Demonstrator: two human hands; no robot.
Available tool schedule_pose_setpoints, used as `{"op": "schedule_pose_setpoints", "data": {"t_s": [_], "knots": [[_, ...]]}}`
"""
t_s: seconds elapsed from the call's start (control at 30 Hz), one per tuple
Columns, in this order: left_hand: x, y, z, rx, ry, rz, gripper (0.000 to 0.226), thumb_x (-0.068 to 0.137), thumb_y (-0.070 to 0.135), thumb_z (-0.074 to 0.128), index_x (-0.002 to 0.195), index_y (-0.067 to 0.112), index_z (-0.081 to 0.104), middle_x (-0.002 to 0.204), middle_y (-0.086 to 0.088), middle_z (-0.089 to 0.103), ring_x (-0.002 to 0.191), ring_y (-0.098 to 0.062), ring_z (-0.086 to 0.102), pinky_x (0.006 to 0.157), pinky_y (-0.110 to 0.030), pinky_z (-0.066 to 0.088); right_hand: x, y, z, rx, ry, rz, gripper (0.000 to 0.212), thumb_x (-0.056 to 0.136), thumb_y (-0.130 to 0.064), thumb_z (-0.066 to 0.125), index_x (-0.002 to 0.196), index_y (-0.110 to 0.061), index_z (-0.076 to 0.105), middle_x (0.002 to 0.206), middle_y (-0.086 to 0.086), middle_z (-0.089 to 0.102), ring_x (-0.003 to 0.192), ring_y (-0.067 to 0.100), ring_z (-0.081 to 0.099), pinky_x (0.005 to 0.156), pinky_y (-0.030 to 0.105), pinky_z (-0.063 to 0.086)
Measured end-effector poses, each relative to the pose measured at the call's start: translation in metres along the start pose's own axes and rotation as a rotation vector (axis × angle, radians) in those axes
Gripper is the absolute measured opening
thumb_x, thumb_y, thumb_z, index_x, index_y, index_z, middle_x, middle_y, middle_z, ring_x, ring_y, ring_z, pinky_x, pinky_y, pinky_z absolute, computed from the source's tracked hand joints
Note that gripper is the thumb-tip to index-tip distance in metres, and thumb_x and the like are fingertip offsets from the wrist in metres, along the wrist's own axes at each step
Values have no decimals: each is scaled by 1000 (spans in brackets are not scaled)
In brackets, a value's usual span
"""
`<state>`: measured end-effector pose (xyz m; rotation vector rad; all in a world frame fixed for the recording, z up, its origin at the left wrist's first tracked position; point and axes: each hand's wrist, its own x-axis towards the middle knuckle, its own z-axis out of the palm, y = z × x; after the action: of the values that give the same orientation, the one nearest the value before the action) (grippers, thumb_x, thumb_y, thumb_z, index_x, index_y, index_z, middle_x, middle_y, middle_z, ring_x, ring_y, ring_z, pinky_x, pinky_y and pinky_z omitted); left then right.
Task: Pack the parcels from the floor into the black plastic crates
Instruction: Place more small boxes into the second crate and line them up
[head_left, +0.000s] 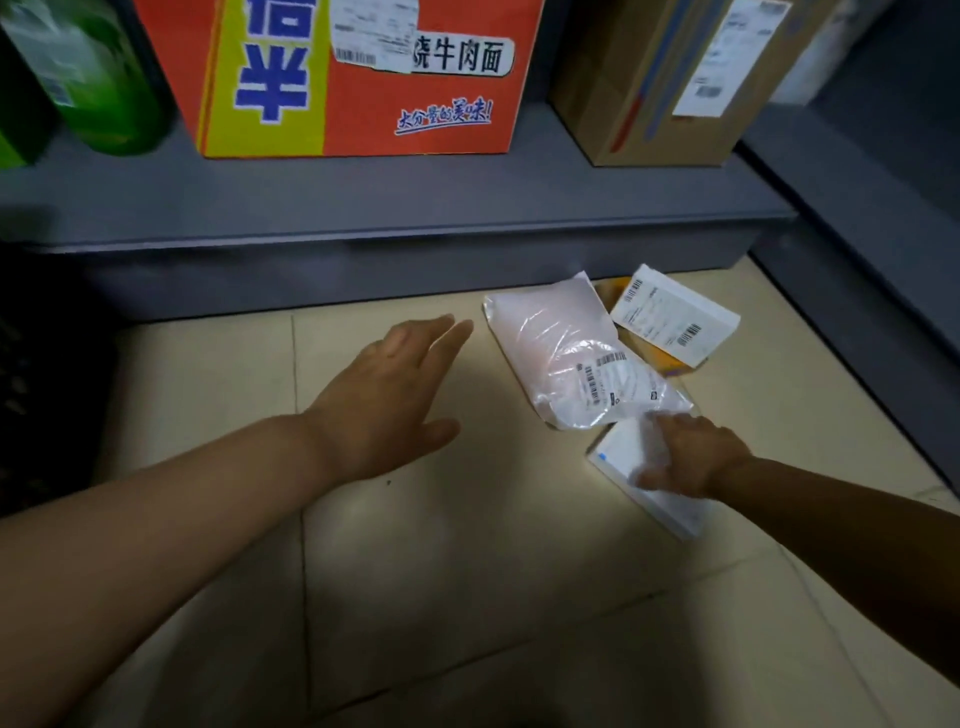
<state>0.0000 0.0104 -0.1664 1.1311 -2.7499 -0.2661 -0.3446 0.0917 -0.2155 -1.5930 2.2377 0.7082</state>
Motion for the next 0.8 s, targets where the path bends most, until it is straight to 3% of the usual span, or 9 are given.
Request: {"op": "schedule_pose_setpoints", "data": {"t_s": [0.1,0.2,0.33,0.47,0.63,0.8], "knots": [[4,4,11,-8,-67,14,93,85,52,55,151,23,-4,158,0,3,142,-18,9,113,-29,21,0,11,23,-65,-103,29,120,59,-77,62,146,-17,5,150,10,25,132,31,34,105,47,32],[10,8,13,-20,-75,19,91,87,51,54,151,23,-5,157,1,1,142,-18,8,112,-28,21,-3,13,32,-38,-145,56,127,64,-66,70,148,-14,-10,155,12,12,138,35,25,110,50,24],[15,12,13,-24,-88,28,90,87,49,55,151,24,-4,158,1,1,142,-18,10,111,-27,23,-10,6,33,52,-73,60,125,62,-59,76,147,-17,-5,144,13,32,129,33,37,104,45,36],[11,9,11,-2,-91,28,91,86,47,58,150,27,-3,158,1,1,142,-19,10,111,-28,25,-25,-14,39,122,-42,-27,124,60,-58,77,147,-17,-1,142,9,33,127,29,36,99,42,38],[-6,-5,3,8,-155,8,88,86,42,61,150,29,3,157,0,3,142,-21,10,110,-30,26,-49,-62,44,45,120,-283,116,59,-59,71,146,-16,7,137,3,34,120,24,36,94,40,41],[-20,-22,-2,-149,-284,-158,78,88,43,58,150,27,12,155,-1,14,141,-21,15,111,-32,24,-65,-116,8,76,350,-538,108,62,-47,72,146,-12,16,140,5,34,119,27,37,91,39,42]]}}
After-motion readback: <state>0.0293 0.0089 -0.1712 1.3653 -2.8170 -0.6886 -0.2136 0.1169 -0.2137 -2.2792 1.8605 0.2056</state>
